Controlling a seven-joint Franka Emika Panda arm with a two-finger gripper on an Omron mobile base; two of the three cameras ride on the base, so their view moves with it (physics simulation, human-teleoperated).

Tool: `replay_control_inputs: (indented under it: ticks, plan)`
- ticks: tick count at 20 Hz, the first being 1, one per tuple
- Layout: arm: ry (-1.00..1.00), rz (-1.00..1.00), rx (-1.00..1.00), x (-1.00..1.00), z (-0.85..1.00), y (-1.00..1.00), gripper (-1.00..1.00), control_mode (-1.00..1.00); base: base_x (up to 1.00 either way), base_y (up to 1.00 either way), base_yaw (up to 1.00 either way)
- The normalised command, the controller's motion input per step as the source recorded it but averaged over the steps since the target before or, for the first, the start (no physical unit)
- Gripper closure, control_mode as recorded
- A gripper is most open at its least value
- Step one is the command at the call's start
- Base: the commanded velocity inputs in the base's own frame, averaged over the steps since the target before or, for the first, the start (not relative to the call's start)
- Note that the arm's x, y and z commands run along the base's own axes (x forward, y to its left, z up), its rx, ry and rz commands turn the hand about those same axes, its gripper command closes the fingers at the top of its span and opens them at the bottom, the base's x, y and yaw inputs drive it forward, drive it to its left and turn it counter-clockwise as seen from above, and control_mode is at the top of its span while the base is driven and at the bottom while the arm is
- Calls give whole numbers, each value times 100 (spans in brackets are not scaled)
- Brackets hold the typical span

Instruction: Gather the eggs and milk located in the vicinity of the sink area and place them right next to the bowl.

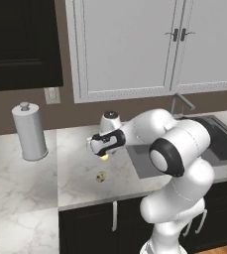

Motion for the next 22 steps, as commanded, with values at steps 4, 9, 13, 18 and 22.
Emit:
replay_control_inputs:
  ticks: [4,9,13,18,22]
  plan:
    - [0,0,0,11,-26,0,-100,-100,0,0,0]
    - [0,0,0,2,-14,0,-100,-100,0,0,0]
    - [-1,0,0,5,-7,0,-100,-100,0,0,0]
    - [-2,0,0,15,-8,0,-100,-100,0,0,0]
    - [-1,0,0,8,-8,0,-100,-100,0,0,0]
